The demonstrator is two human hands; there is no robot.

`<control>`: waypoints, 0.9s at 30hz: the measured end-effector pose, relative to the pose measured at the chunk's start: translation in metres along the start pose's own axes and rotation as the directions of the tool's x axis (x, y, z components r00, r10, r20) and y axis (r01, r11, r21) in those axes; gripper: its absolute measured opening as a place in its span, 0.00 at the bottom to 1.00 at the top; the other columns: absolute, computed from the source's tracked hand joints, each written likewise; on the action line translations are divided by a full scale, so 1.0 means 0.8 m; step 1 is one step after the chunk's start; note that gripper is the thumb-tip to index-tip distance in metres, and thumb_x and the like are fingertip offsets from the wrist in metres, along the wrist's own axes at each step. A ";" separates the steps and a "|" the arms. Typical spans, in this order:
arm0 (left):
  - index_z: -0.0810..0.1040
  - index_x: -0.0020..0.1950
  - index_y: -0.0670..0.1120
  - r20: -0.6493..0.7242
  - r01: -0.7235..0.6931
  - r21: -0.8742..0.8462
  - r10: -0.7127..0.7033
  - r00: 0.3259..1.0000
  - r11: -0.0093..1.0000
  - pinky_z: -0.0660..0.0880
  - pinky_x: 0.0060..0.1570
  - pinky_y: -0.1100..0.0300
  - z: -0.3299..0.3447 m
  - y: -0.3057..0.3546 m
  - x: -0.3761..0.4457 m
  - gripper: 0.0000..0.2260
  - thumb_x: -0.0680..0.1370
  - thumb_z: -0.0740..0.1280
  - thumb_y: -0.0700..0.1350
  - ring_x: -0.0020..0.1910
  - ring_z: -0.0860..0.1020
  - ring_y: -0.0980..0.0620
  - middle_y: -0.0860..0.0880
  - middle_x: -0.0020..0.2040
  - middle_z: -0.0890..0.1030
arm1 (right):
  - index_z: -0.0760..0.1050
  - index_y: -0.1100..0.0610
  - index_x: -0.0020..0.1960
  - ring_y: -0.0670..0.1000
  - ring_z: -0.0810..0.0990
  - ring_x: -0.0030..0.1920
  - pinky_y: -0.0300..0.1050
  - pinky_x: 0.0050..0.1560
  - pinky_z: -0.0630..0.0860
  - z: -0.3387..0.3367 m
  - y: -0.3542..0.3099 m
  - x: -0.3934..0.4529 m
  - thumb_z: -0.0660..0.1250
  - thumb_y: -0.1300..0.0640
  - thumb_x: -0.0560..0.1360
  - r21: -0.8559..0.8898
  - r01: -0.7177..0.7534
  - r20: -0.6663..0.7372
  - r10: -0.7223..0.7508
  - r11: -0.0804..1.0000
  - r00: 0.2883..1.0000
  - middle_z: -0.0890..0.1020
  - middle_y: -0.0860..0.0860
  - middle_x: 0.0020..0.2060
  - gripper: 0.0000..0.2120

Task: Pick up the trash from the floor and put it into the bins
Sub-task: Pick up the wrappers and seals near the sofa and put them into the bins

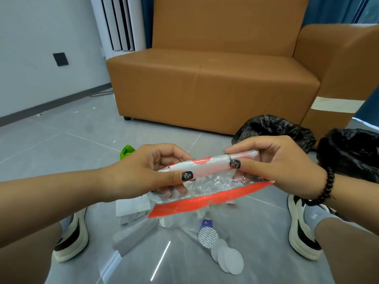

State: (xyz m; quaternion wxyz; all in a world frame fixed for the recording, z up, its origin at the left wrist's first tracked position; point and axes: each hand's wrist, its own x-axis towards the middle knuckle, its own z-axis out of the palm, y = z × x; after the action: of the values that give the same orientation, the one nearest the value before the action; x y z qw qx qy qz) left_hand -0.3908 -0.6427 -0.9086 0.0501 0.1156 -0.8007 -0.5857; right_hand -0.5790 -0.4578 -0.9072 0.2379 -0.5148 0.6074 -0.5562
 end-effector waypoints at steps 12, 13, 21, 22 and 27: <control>0.77 0.51 0.43 0.103 0.104 0.030 -0.106 0.989 0.994 0.74 0.38 0.57 -0.001 -0.013 0.008 0.11 0.73 0.67 0.48 0.40 0.80 0.48 0.44 0.42 0.83 | 0.79 0.61 0.55 0.51 0.85 0.40 0.39 0.37 0.80 -0.003 0.003 0.001 0.70 0.65 0.68 0.064 -0.091 0.109 0.084 0.994 0.990 0.85 0.51 0.46 0.16; 0.78 0.52 0.44 0.077 0.093 0.037 -0.096 0.992 0.995 0.74 0.39 0.54 -0.001 -0.015 0.010 0.12 0.72 0.69 0.47 0.40 0.80 0.48 0.44 0.43 0.83 | 0.78 0.60 0.57 0.55 0.85 0.38 0.42 0.35 0.81 -0.002 0.002 0.001 0.68 0.63 0.68 0.100 -0.153 0.127 0.140 0.983 0.982 0.85 0.51 0.45 0.17; 0.77 0.57 0.43 0.163 0.199 -0.076 -0.185 0.969 0.977 0.77 0.42 0.55 -0.001 -0.023 0.023 0.19 0.73 0.71 0.54 0.43 0.83 0.45 0.44 0.49 0.84 | 0.82 0.61 0.48 0.47 0.82 0.49 0.34 0.45 0.76 -0.008 0.017 0.010 0.67 0.75 0.71 -0.057 -0.057 0.032 0.059 0.997 0.998 0.84 0.52 0.48 0.13; 0.77 0.57 0.42 0.154 0.209 -0.090 -0.194 0.969 0.974 0.78 0.40 0.58 0.000 -0.024 0.026 0.17 0.75 0.70 0.53 0.40 0.83 0.47 0.45 0.46 0.83 | 0.83 0.61 0.47 0.46 0.82 0.50 0.34 0.45 0.76 -0.010 0.020 0.012 0.67 0.76 0.70 -0.061 -0.046 0.029 0.048 0.997 0.998 0.83 0.53 0.48 0.13; 0.78 0.56 0.41 0.000 0.126 -0.146 -0.127 0.992 0.981 0.77 0.36 0.61 0.004 -0.034 0.047 0.15 0.71 0.73 0.44 0.39 0.81 0.48 0.42 0.46 0.84 | 0.84 0.59 0.44 0.51 0.83 0.46 0.40 0.41 0.81 -0.013 0.027 0.020 0.71 0.66 0.68 -0.002 -0.093 -0.105 0.092 0.996 0.990 0.83 0.51 0.49 0.07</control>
State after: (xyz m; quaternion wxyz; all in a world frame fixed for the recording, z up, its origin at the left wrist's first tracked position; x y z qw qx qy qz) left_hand -0.4246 -0.6568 -0.9371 0.0250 0.1652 -0.7467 -0.6438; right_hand -0.6013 -0.4712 -0.9200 0.2291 -0.4571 0.6443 -0.5687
